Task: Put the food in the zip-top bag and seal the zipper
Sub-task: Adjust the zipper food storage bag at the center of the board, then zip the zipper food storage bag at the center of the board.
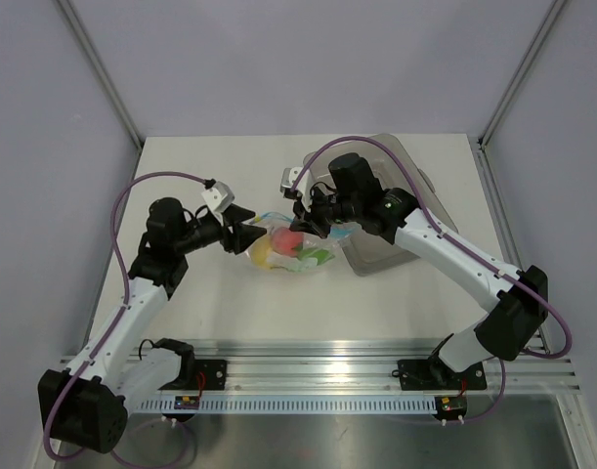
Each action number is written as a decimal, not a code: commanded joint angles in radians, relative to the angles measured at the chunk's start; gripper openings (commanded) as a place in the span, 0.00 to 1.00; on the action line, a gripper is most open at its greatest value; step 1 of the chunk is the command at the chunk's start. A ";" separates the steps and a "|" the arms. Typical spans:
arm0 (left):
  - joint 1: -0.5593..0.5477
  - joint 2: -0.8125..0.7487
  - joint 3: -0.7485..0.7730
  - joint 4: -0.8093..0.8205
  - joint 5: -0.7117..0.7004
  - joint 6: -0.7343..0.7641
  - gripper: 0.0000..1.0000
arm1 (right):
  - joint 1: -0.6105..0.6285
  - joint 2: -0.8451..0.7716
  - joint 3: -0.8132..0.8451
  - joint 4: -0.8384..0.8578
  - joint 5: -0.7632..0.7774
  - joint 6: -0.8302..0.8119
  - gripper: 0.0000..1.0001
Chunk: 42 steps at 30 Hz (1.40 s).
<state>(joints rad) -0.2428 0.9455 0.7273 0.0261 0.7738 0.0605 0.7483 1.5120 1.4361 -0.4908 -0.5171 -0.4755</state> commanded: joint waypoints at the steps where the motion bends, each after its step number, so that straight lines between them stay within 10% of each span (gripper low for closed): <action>1: 0.016 -0.007 -0.009 0.176 0.064 -0.083 0.57 | 0.011 -0.038 0.012 0.041 -0.023 -0.002 0.00; 8: 0.031 0.004 -0.005 0.219 0.096 -0.128 0.10 | 0.011 -0.036 0.004 0.040 -0.018 0.006 0.00; 16: 0.048 -0.007 0.012 0.212 0.114 -0.152 0.00 | 0.011 -0.027 0.018 0.014 -0.009 0.009 0.02; 19: 0.051 -0.017 0.041 0.190 0.090 -0.165 0.00 | 0.011 -0.001 0.068 -0.040 0.003 0.020 0.46; 24: 0.053 0.025 0.129 0.078 0.088 -0.160 0.00 | 0.011 -0.018 0.127 -0.062 -0.009 -0.002 0.63; 42: 0.053 0.029 0.149 0.028 0.093 -0.139 0.00 | 0.088 0.155 0.412 -0.103 -0.035 -0.012 0.40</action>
<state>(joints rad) -0.1970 0.9779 0.8230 0.0433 0.8570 -0.1005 0.8162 1.6413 1.7824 -0.5793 -0.5430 -0.4721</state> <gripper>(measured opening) 0.005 0.402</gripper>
